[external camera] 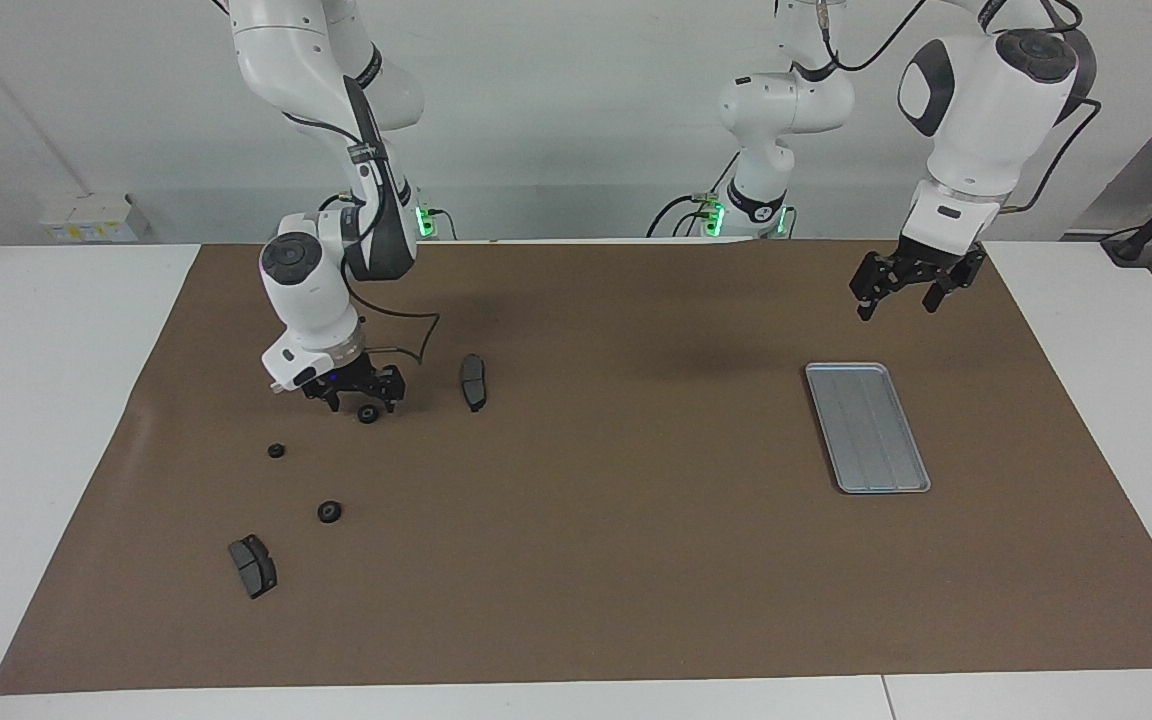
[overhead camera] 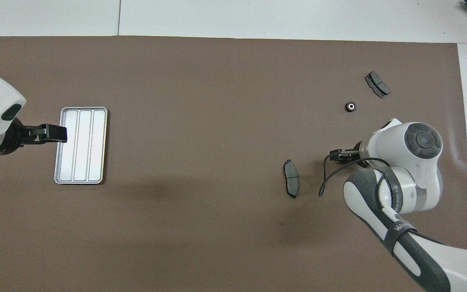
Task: Pick bearing gear from pile to tray
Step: 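Grasp a small black bearing from the parts pile with the right gripper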
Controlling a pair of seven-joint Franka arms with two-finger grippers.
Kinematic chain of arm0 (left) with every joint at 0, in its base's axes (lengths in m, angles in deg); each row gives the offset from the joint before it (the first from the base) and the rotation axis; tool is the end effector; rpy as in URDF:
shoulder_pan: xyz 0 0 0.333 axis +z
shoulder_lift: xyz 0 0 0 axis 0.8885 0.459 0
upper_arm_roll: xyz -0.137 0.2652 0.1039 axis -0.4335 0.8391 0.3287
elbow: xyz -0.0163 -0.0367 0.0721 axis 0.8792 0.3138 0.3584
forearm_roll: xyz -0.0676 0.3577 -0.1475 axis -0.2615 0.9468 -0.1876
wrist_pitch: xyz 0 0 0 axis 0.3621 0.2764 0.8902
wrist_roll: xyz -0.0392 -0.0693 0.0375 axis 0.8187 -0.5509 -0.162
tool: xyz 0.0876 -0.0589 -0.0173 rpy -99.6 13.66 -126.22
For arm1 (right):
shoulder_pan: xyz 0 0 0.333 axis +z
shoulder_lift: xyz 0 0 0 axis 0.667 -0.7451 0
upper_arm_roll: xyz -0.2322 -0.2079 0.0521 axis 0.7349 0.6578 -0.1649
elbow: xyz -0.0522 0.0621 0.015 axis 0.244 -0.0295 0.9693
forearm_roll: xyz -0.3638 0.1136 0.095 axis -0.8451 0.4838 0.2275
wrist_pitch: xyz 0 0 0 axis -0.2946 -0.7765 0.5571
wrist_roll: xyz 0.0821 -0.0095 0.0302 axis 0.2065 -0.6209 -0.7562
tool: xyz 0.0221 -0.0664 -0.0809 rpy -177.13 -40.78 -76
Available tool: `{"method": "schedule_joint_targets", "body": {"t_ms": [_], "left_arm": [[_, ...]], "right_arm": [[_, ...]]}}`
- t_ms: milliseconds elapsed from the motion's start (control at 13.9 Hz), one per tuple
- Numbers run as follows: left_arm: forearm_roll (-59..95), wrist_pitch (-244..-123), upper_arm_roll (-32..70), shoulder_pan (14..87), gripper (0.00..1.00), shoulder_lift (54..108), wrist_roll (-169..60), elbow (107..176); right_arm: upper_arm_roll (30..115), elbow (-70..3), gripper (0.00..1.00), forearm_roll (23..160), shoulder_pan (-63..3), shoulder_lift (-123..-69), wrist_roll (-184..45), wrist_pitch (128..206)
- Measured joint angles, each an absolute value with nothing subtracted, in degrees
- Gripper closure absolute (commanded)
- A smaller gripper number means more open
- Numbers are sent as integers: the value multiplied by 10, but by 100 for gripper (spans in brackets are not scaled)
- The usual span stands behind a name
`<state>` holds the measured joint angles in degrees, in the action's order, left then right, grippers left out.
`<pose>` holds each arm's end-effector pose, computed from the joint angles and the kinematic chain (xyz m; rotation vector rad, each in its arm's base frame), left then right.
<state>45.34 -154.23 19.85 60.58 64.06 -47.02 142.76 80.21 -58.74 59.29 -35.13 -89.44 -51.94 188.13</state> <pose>0.5333 -0.0412 0.5466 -3.1132 -0.0698 -0.1481 0.5362 0.0549 0.2975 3.1247 -0.0796 0.0216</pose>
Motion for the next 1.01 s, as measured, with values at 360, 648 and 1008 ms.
{"method": "schedule_joint_targets", "body": {"t_ms": [360,648,1008], "left_arm": [[453,-1542,198,606,0,641,-470,1429],[453,-1542,198,606,0,641,-470,1429],[453,-1542,198,606,0,641,-470,1429]], "right_arm": [[802,-588,26,593,-349,-896,-518,1886],[802,-590,30,593,-349,-906,-518,1900],[802,-590,92,593,-349,-909,-516,1901]]}}
